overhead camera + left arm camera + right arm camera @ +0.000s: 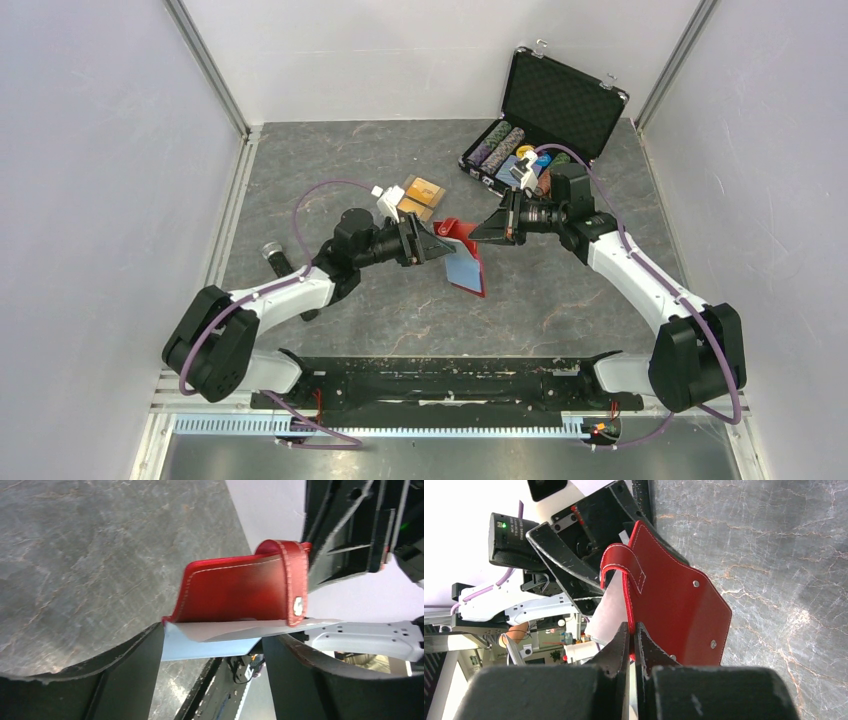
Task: Put the credit cards into the card holder
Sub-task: Turn over the card slot in the card holder.
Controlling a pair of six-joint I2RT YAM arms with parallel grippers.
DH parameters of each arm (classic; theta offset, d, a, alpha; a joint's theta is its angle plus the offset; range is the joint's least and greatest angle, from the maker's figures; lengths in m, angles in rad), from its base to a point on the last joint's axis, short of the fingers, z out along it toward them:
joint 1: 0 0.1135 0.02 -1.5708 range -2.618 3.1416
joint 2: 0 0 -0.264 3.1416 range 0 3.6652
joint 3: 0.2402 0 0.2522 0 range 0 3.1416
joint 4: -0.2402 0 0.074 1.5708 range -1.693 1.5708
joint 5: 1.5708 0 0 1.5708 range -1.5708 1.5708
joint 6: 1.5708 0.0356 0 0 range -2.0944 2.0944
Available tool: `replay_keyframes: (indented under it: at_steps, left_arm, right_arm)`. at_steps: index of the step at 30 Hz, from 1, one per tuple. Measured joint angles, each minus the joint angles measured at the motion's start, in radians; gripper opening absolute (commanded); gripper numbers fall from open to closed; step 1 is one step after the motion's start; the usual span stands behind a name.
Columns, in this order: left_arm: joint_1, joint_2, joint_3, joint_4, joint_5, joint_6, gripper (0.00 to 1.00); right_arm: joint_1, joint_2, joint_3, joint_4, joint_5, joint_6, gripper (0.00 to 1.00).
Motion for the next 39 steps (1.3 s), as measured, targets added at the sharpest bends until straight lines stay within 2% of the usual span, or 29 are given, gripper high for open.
replay_keyframes:
  at_steps: [5,8,12,18,22,26,28,31,33,35,39]
  left_arm:
    - [0.002,0.001,0.0,-0.046,-0.037,0.041,0.9]
    - [0.008,0.006,0.0,-0.03,-0.034,0.045,0.92]
    - [0.029,0.042,0.0,0.053,0.012,0.045,0.91]
    - [0.053,0.108,0.0,0.179,0.103,0.03,0.84]
    - [0.056,0.121,0.0,0.222,0.15,0.007,0.69]
    - [0.062,0.121,-0.002,0.246,0.172,-0.011,0.45]
    - [0.068,0.121,-0.007,0.25,0.176,-0.022,0.3]
    - [0.069,0.117,-0.024,0.271,0.183,-0.05,0.16]
    - [0.068,0.109,-0.034,0.291,0.19,-0.069,0.09]
    - [0.068,0.095,-0.04,0.296,0.192,-0.083,0.03]
    - [0.064,0.059,-0.043,0.277,0.191,-0.095,0.02]
  right_arm:
    - [0.0,-0.001,-0.004,0.0,-0.011,0.002,0.0]
    - [0.0,-0.001,-0.004,0.0,-0.018,0.002,0.0]
    - [0.0,-0.001,-0.004,0.001,-0.03,0.004,0.0]
    - [0.0,0.009,-0.004,0.021,-0.06,0.004,0.0]
    - [0.0,0.034,-0.004,0.031,-0.071,0.004,0.0]
    - [0.0,0.051,-0.005,0.037,-0.09,0.005,0.0]
    - [-0.005,0.053,-0.006,0.044,-0.092,0.003,0.0]
    - [-0.01,0.061,-0.007,0.047,-0.089,0.0,0.0]
    - [-0.009,0.071,-0.013,0.047,-0.087,-0.006,0.07]
    - [-0.01,0.077,-0.021,0.047,-0.084,-0.018,0.2]
    - [-0.01,0.078,-0.032,0.051,-0.079,-0.056,0.52]
